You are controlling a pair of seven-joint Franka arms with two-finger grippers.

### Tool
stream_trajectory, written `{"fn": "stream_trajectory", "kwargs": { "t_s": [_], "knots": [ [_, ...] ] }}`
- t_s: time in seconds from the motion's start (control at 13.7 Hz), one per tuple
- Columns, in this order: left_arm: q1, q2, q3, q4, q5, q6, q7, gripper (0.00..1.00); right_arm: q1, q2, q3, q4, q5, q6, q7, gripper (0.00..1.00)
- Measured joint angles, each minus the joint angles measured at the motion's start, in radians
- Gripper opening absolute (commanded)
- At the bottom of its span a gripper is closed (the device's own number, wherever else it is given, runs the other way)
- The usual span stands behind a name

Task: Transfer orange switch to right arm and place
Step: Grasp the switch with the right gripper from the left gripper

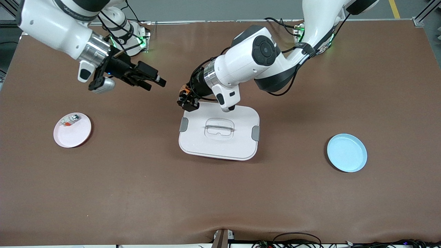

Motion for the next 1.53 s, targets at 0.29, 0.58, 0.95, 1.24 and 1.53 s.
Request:
{"fn": "stream_trajectory", "kwargs": {
  "t_s": [0.29, 0.58, 0.95, 1.24, 1.53],
  "knots": [
    [-0.009, 0.010, 0.005, 0.006, 0.000, 0.014, 0.000, 0.00, 0.058, 0.033, -0.001, -0.011, 0.001, 0.079, 0.008, 1.00],
    [-0.049, 0.010, 0.045, 0.012, 0.000, 0.015, 0.000, 0.00, 0.115, 0.079, -0.001, -0.012, 0.001, 0.130, 0.010, 1.00],
    [-0.085, 0.011, 0.091, 0.013, 0.000, 0.016, 0.000, 0.00, 0.124, 0.099, -0.002, -0.012, 0.001, 0.146, 0.010, 1.00],
    [-0.085, 0.011, 0.091, 0.016, 0.000, 0.017, 0.000, 0.00, 0.124, 0.107, -0.002, -0.012, 0.001, 0.146, 0.002, 1.00],
    [-0.085, 0.011, 0.092, 0.016, 0.000, 0.017, 0.000, 0.00, 0.125, 0.115, -0.002, -0.012, 0.001, 0.155, 0.001, 1.00]
  ]
}}
